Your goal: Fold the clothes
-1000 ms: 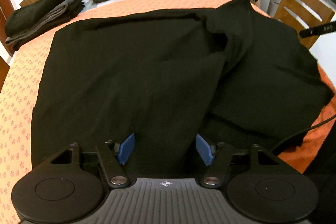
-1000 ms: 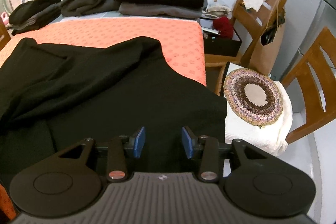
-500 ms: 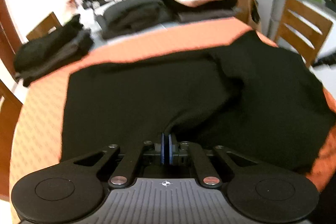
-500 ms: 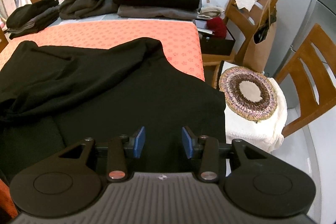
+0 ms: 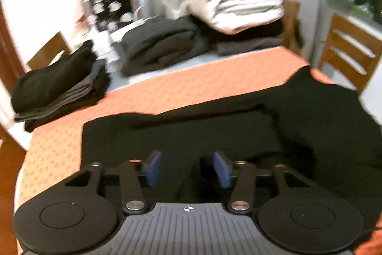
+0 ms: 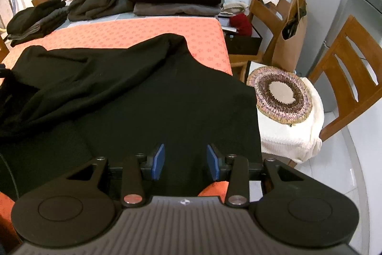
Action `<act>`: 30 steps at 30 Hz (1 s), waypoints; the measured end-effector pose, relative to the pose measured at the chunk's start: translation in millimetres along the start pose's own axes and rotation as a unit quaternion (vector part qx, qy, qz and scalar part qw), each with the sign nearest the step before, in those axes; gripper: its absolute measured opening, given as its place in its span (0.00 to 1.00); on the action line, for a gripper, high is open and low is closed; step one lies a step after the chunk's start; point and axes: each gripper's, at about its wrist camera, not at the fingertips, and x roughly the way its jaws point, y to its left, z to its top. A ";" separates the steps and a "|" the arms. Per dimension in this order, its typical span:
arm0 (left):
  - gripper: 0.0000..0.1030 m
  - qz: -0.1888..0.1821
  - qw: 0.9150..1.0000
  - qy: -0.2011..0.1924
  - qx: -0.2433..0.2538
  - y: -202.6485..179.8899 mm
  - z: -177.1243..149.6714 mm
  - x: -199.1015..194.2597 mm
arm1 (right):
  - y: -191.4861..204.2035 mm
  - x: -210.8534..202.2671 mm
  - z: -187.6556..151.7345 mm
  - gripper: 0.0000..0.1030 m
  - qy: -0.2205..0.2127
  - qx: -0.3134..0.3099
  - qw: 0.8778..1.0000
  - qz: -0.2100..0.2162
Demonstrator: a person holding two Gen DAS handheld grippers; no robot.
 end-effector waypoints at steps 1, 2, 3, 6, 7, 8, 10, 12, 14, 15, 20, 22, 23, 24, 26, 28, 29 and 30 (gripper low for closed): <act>0.59 -0.015 1.000 -0.001 0.005 -4.6 -1.7 -5.1 | 0.7 -0.6 -1.4 0.43 0.001 0.000 1.000 0.000; 0.61 -0.029 1.000 0.002 0.006 -9.0 -4.4 -8.6 | 1.5 -1.0 -2.9 0.44 0.001 0.001 1.000 0.000; 0.62 -0.043 0.999 0.005 0.008 -13.4 -7.1 -12.1 | 2.0 -1.1 -4.2 0.44 0.002 0.002 1.000 -0.001; 0.63 -0.085 0.996 0.016 0.012 -28.8 -16.1 -15.0 | 3.3 -0.5 -6.9 0.44 0.004 0.005 1.000 0.000; 0.63 -0.096 0.995 0.021 0.017 -36.3 -18.8 -13.2 | 3.9 0.0 -7.6 0.44 0.004 0.004 1.000 0.001; 0.63 -0.107 0.994 0.025 0.021 -43.8 -21.5 -11.4 | 4.6 0.5 -8.1 0.44 0.005 0.003 1.000 0.001; 0.64 -0.124 0.991 0.031 0.028 -58.1 -25.0 -6.2 | 6.5 1.2 -8.5 0.44 0.006 0.002 1.000 0.002; 0.64 -0.136 0.990 0.036 0.029 -70.0 -25.4 0.9 | 7.2 1.6 -7.8 0.45 0.005 0.002 1.000 0.003; 0.64 -0.144 0.988 0.040 0.035 -82.8 -23.8 11.0 | 7.2 2.7 -6.5 0.45 0.004 0.001 1.000 0.005; 0.64 -0.148 0.987 0.042 0.039 -89.2 -23.1 16.2 | 7.2 3.2 -5.9 0.46 0.003 0.000 1.000 0.005; 0.65 -0.146 0.986 0.062 0.052 -116.3 -17.7 47.4 | 6.3 7.3 -3.3 0.46 0.003 -0.002 1.000 0.011; 0.64 -0.142 0.986 0.066 0.052 -123.0 -14.3 57.9 | 5.2 9.8 -3.0 0.46 0.005 -0.002 1.000 0.014; 0.63 -0.140 0.987 0.067 0.051 -125.5 -12.0 62.6 | 4.3 11.3 -2.9 0.46 0.006 -0.001 1.000 0.015; 0.60 -0.138 0.987 0.068 0.050 -126.0 -8.8 65.7 | 3.5 12.8 -2.7 0.46 0.006 0.000 1.000 0.017; 0.15 -0.134 0.987 0.070 0.048 -127.0 -2.5 72.0 | 1.7 15.4 -2.0 0.46 0.007 0.001 1.000 0.020; 0.10 -0.126 0.989 0.062 0.041 -121.3 11.1 73.3 | 0.4 18.1 -1.2 0.46 0.007 0.001 1.000 0.023; 0.09 -0.121 0.991 0.053 0.034 -116.1 20.5 72.2 | -0.2 19.4 -0.7 0.46 0.007 0.000 1.000 0.024; 0.09 -0.115 0.992 0.045 0.028 -110.8 29.8 71.0 | -0.7 20.8 -0.3 0.46 0.007 0.001 1.000 0.025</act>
